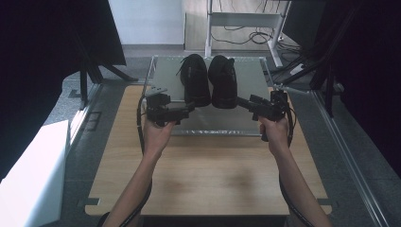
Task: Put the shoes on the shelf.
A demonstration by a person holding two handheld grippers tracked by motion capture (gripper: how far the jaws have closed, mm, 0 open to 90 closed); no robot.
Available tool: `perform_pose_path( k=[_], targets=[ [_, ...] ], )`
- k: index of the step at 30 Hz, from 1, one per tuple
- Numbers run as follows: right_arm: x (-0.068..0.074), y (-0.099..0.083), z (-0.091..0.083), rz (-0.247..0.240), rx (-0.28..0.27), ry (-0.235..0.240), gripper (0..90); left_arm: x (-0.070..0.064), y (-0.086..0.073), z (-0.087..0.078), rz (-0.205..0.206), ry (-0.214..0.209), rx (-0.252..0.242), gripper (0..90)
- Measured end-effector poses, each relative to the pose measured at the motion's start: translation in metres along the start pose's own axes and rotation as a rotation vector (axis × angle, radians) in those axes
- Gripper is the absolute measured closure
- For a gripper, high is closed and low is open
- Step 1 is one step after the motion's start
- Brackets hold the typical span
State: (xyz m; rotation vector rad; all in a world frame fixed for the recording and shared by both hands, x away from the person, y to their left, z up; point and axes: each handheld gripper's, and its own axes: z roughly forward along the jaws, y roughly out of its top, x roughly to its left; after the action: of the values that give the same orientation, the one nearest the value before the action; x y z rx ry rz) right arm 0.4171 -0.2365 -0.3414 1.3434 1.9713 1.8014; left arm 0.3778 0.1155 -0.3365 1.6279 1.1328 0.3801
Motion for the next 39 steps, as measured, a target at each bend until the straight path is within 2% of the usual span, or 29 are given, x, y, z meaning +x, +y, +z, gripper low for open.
perform_pose_path(
  k=[4, 7, 14, 18, 25, 32, 35, 39],
  targets=[
    [0.008, -0.01, -0.002, -0.06, 0.033, -0.003, 13.3, -0.005, -0.012, -0.001, 0.025, 0.005, 0.013, 0.0],
    [0.012, -0.018, -0.004, -0.08, 0.051, 0.002, 12.1, -0.007, -0.022, -0.001, 0.046, 0.012, 0.024, 0.0],
    [0.021, -0.042, -0.007, -0.148, 0.111, -0.002, 4.9, -0.011, -0.042, -0.003, 0.058, -0.004, 0.029, 0.0],
    [0.024, -0.054, -0.009, -0.167, 0.136, -0.004, 1.7, -0.015, -0.054, -0.005, 0.081, -0.01, 0.041, 0.0],
    [0.028, -0.081, -0.013, -0.223, 0.181, -0.013, 0.1, -0.022, -0.078, -0.014, 0.134, 0.006, 0.066, 0.0],
    [0.031, -0.112, -0.02, -0.271, 0.219, -0.032, 0.1, -0.024, -0.099, -0.022, 0.145, -0.003, 0.083, 0.0],
    [0.029, -0.125, -0.022, -0.281, 0.241, -0.038, 0.1, -0.022, -0.112, -0.025, 0.145, -0.019, 0.102, 0.0],
    [0.027, -0.14, -0.023, -0.294, 0.271, -0.046, 0.1, -0.02, -0.131, -0.025, 0.155, -0.014, 0.128, 0.0]
  ],
)
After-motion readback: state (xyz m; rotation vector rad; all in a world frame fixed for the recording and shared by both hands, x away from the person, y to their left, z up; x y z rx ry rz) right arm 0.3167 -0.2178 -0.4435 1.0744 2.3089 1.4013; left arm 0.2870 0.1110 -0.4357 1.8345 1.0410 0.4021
